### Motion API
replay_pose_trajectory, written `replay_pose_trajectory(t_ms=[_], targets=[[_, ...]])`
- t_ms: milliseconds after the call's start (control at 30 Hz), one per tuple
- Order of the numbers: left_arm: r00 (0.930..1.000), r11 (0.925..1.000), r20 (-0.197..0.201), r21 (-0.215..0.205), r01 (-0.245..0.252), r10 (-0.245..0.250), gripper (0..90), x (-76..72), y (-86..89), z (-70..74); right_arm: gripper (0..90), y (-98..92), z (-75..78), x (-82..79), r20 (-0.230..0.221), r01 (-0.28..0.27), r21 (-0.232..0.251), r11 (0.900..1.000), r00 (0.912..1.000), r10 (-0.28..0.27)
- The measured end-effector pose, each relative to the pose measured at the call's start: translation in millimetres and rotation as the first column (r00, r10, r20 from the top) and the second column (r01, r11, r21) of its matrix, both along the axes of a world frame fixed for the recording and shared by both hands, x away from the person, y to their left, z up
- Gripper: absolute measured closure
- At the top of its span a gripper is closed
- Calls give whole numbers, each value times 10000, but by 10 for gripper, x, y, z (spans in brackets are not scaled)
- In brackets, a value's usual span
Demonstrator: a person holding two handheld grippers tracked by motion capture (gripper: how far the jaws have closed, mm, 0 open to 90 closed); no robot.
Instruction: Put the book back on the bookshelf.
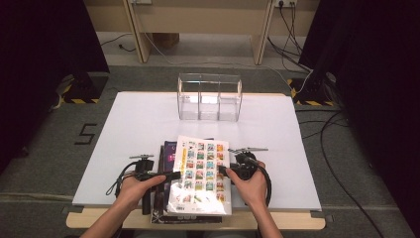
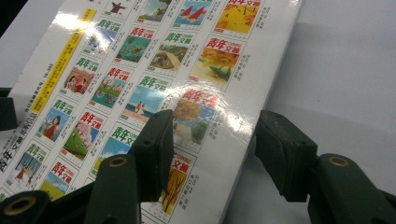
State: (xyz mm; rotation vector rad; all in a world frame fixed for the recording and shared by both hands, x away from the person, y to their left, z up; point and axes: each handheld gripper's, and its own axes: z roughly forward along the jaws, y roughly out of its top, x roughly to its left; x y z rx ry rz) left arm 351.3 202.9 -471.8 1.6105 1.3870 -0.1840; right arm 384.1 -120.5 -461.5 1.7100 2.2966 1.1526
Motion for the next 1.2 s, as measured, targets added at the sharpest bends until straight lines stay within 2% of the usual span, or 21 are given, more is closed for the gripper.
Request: replay_pose_trajectory(t_ms=[33, 133, 200, 233, 400, 500, 667, 867, 1000, 1167, 1200], targets=[[10000, 9999, 8, -142, 24, -24, 590, -10, -7, 3, 466, -1, -1, 3, 40, 14, -21, 10000, 10000, -14], [9998, 9996, -29, -188, 196, -197, 609, -21, -27, -3, 465, -2, -1, 8, 23, 37, -3, 10000, 10000, -37], [9992, 9993, -328, -280, 236, -245, 601, -12, -68, -64, 465, 1, 2, 5, 49, 42, -51, 10000, 10000, -42], [9991, 9994, -352, -248, 236, -245, 591, -8, -78, -74, 464, 1, 1, 5, 86, 25, -69, 10000, 10000, -25], [9988, 9994, -355, -34, 337, -338, 606, 2, -97, -55, 462, 3, 5, 12, 41, 24, -89, 10000, 10000, -24], [9987, 9988, -150, -70, 486, -487, 641, 8, -125, -55, 459, 0, 6, 31, 113, 46, -150, 9999, 9999, -45], [9996, 9995, -84, -156, 259, -260, 658, 2, -179, -66, 455, -26, 2, 77, 40, 114, -118, 9999, 9999, -114], [9999, 9996, -109, -265, 119, -122, 658, 39, -233, -82, 441, -65, 0, 219, -126, 163, -129, 9998, 9998, -165], [9997, 9984, -161, -533, 169, -178, 665, 48, -201, -105, 461, -73, 17, 282, -178, -9, -215, 9998, 9998, 5], [9985, 9978, -390, -557, 352, -374, 665, 88, -179, -92, 426, -97, -25, 483, -491, 46, 283, 9996, 9988, -32], [9985, 9978, -390, -557, 352, -374, 664, 88, -179, -92, 426, -97, -25, 483, -491, 46, 283, 9996, 9988, -32]])
